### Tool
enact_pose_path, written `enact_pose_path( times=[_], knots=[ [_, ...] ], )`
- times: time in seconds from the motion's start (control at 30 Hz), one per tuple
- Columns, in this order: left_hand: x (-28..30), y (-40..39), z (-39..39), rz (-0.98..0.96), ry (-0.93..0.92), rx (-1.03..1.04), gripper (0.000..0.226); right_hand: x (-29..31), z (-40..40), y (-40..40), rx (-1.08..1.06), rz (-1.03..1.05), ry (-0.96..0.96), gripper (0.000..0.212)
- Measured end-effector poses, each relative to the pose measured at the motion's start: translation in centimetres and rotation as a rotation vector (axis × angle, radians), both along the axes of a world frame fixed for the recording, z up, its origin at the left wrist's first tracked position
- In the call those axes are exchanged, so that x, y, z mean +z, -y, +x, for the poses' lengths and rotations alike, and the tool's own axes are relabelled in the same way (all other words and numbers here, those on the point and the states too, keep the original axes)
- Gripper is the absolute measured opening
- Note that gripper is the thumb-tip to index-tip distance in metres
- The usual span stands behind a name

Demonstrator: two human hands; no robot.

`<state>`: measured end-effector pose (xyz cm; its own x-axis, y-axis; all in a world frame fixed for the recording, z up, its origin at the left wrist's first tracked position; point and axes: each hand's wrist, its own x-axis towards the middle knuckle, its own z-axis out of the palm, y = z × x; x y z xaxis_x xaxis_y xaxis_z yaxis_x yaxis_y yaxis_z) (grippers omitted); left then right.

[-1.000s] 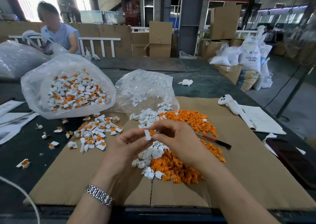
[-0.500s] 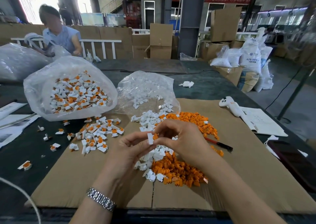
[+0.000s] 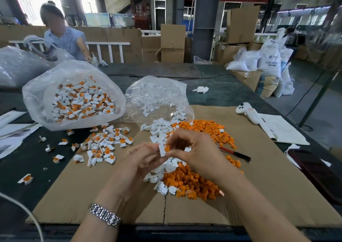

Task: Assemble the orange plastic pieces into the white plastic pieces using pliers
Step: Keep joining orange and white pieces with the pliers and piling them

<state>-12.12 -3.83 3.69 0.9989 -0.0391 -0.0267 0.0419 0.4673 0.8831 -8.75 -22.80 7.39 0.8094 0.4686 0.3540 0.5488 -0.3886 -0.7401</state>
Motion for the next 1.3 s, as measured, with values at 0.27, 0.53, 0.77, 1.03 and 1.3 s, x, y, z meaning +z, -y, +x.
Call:
enact_pose_path(
  times=[0.27,0.53,0.77,1.03,1.3],
  knots=[
    [-0.1,0.1,0.2,0.072,-0.100,0.065,0.023,-0.7,0.5,-0.4,-0.019,-0.051,0.086,0.015],
    [0.1,0.1,0.1,0.231,-0.068,0.060,0.019,-1.0,0.5,-0.5,-0.018,-0.092,0.117,0.015],
    [-0.1,0.3,0.4,0.295,-0.058,0.124,0.035,-0.9,0.4,0.0,-0.024,-0.097,0.035,0.020],
    [-0.2,0.7,0.9,0.165,-0.131,0.183,0.025,-2.8,4.4,6.0,-0.611,-0.893,-0.177,0.059],
    [-0.1,1.0,1.0,0.131,-0.152,0.194,0.023,-3.3,5.0,5.6,-0.592,-1.009,-0.172,0.055]
  ],
)
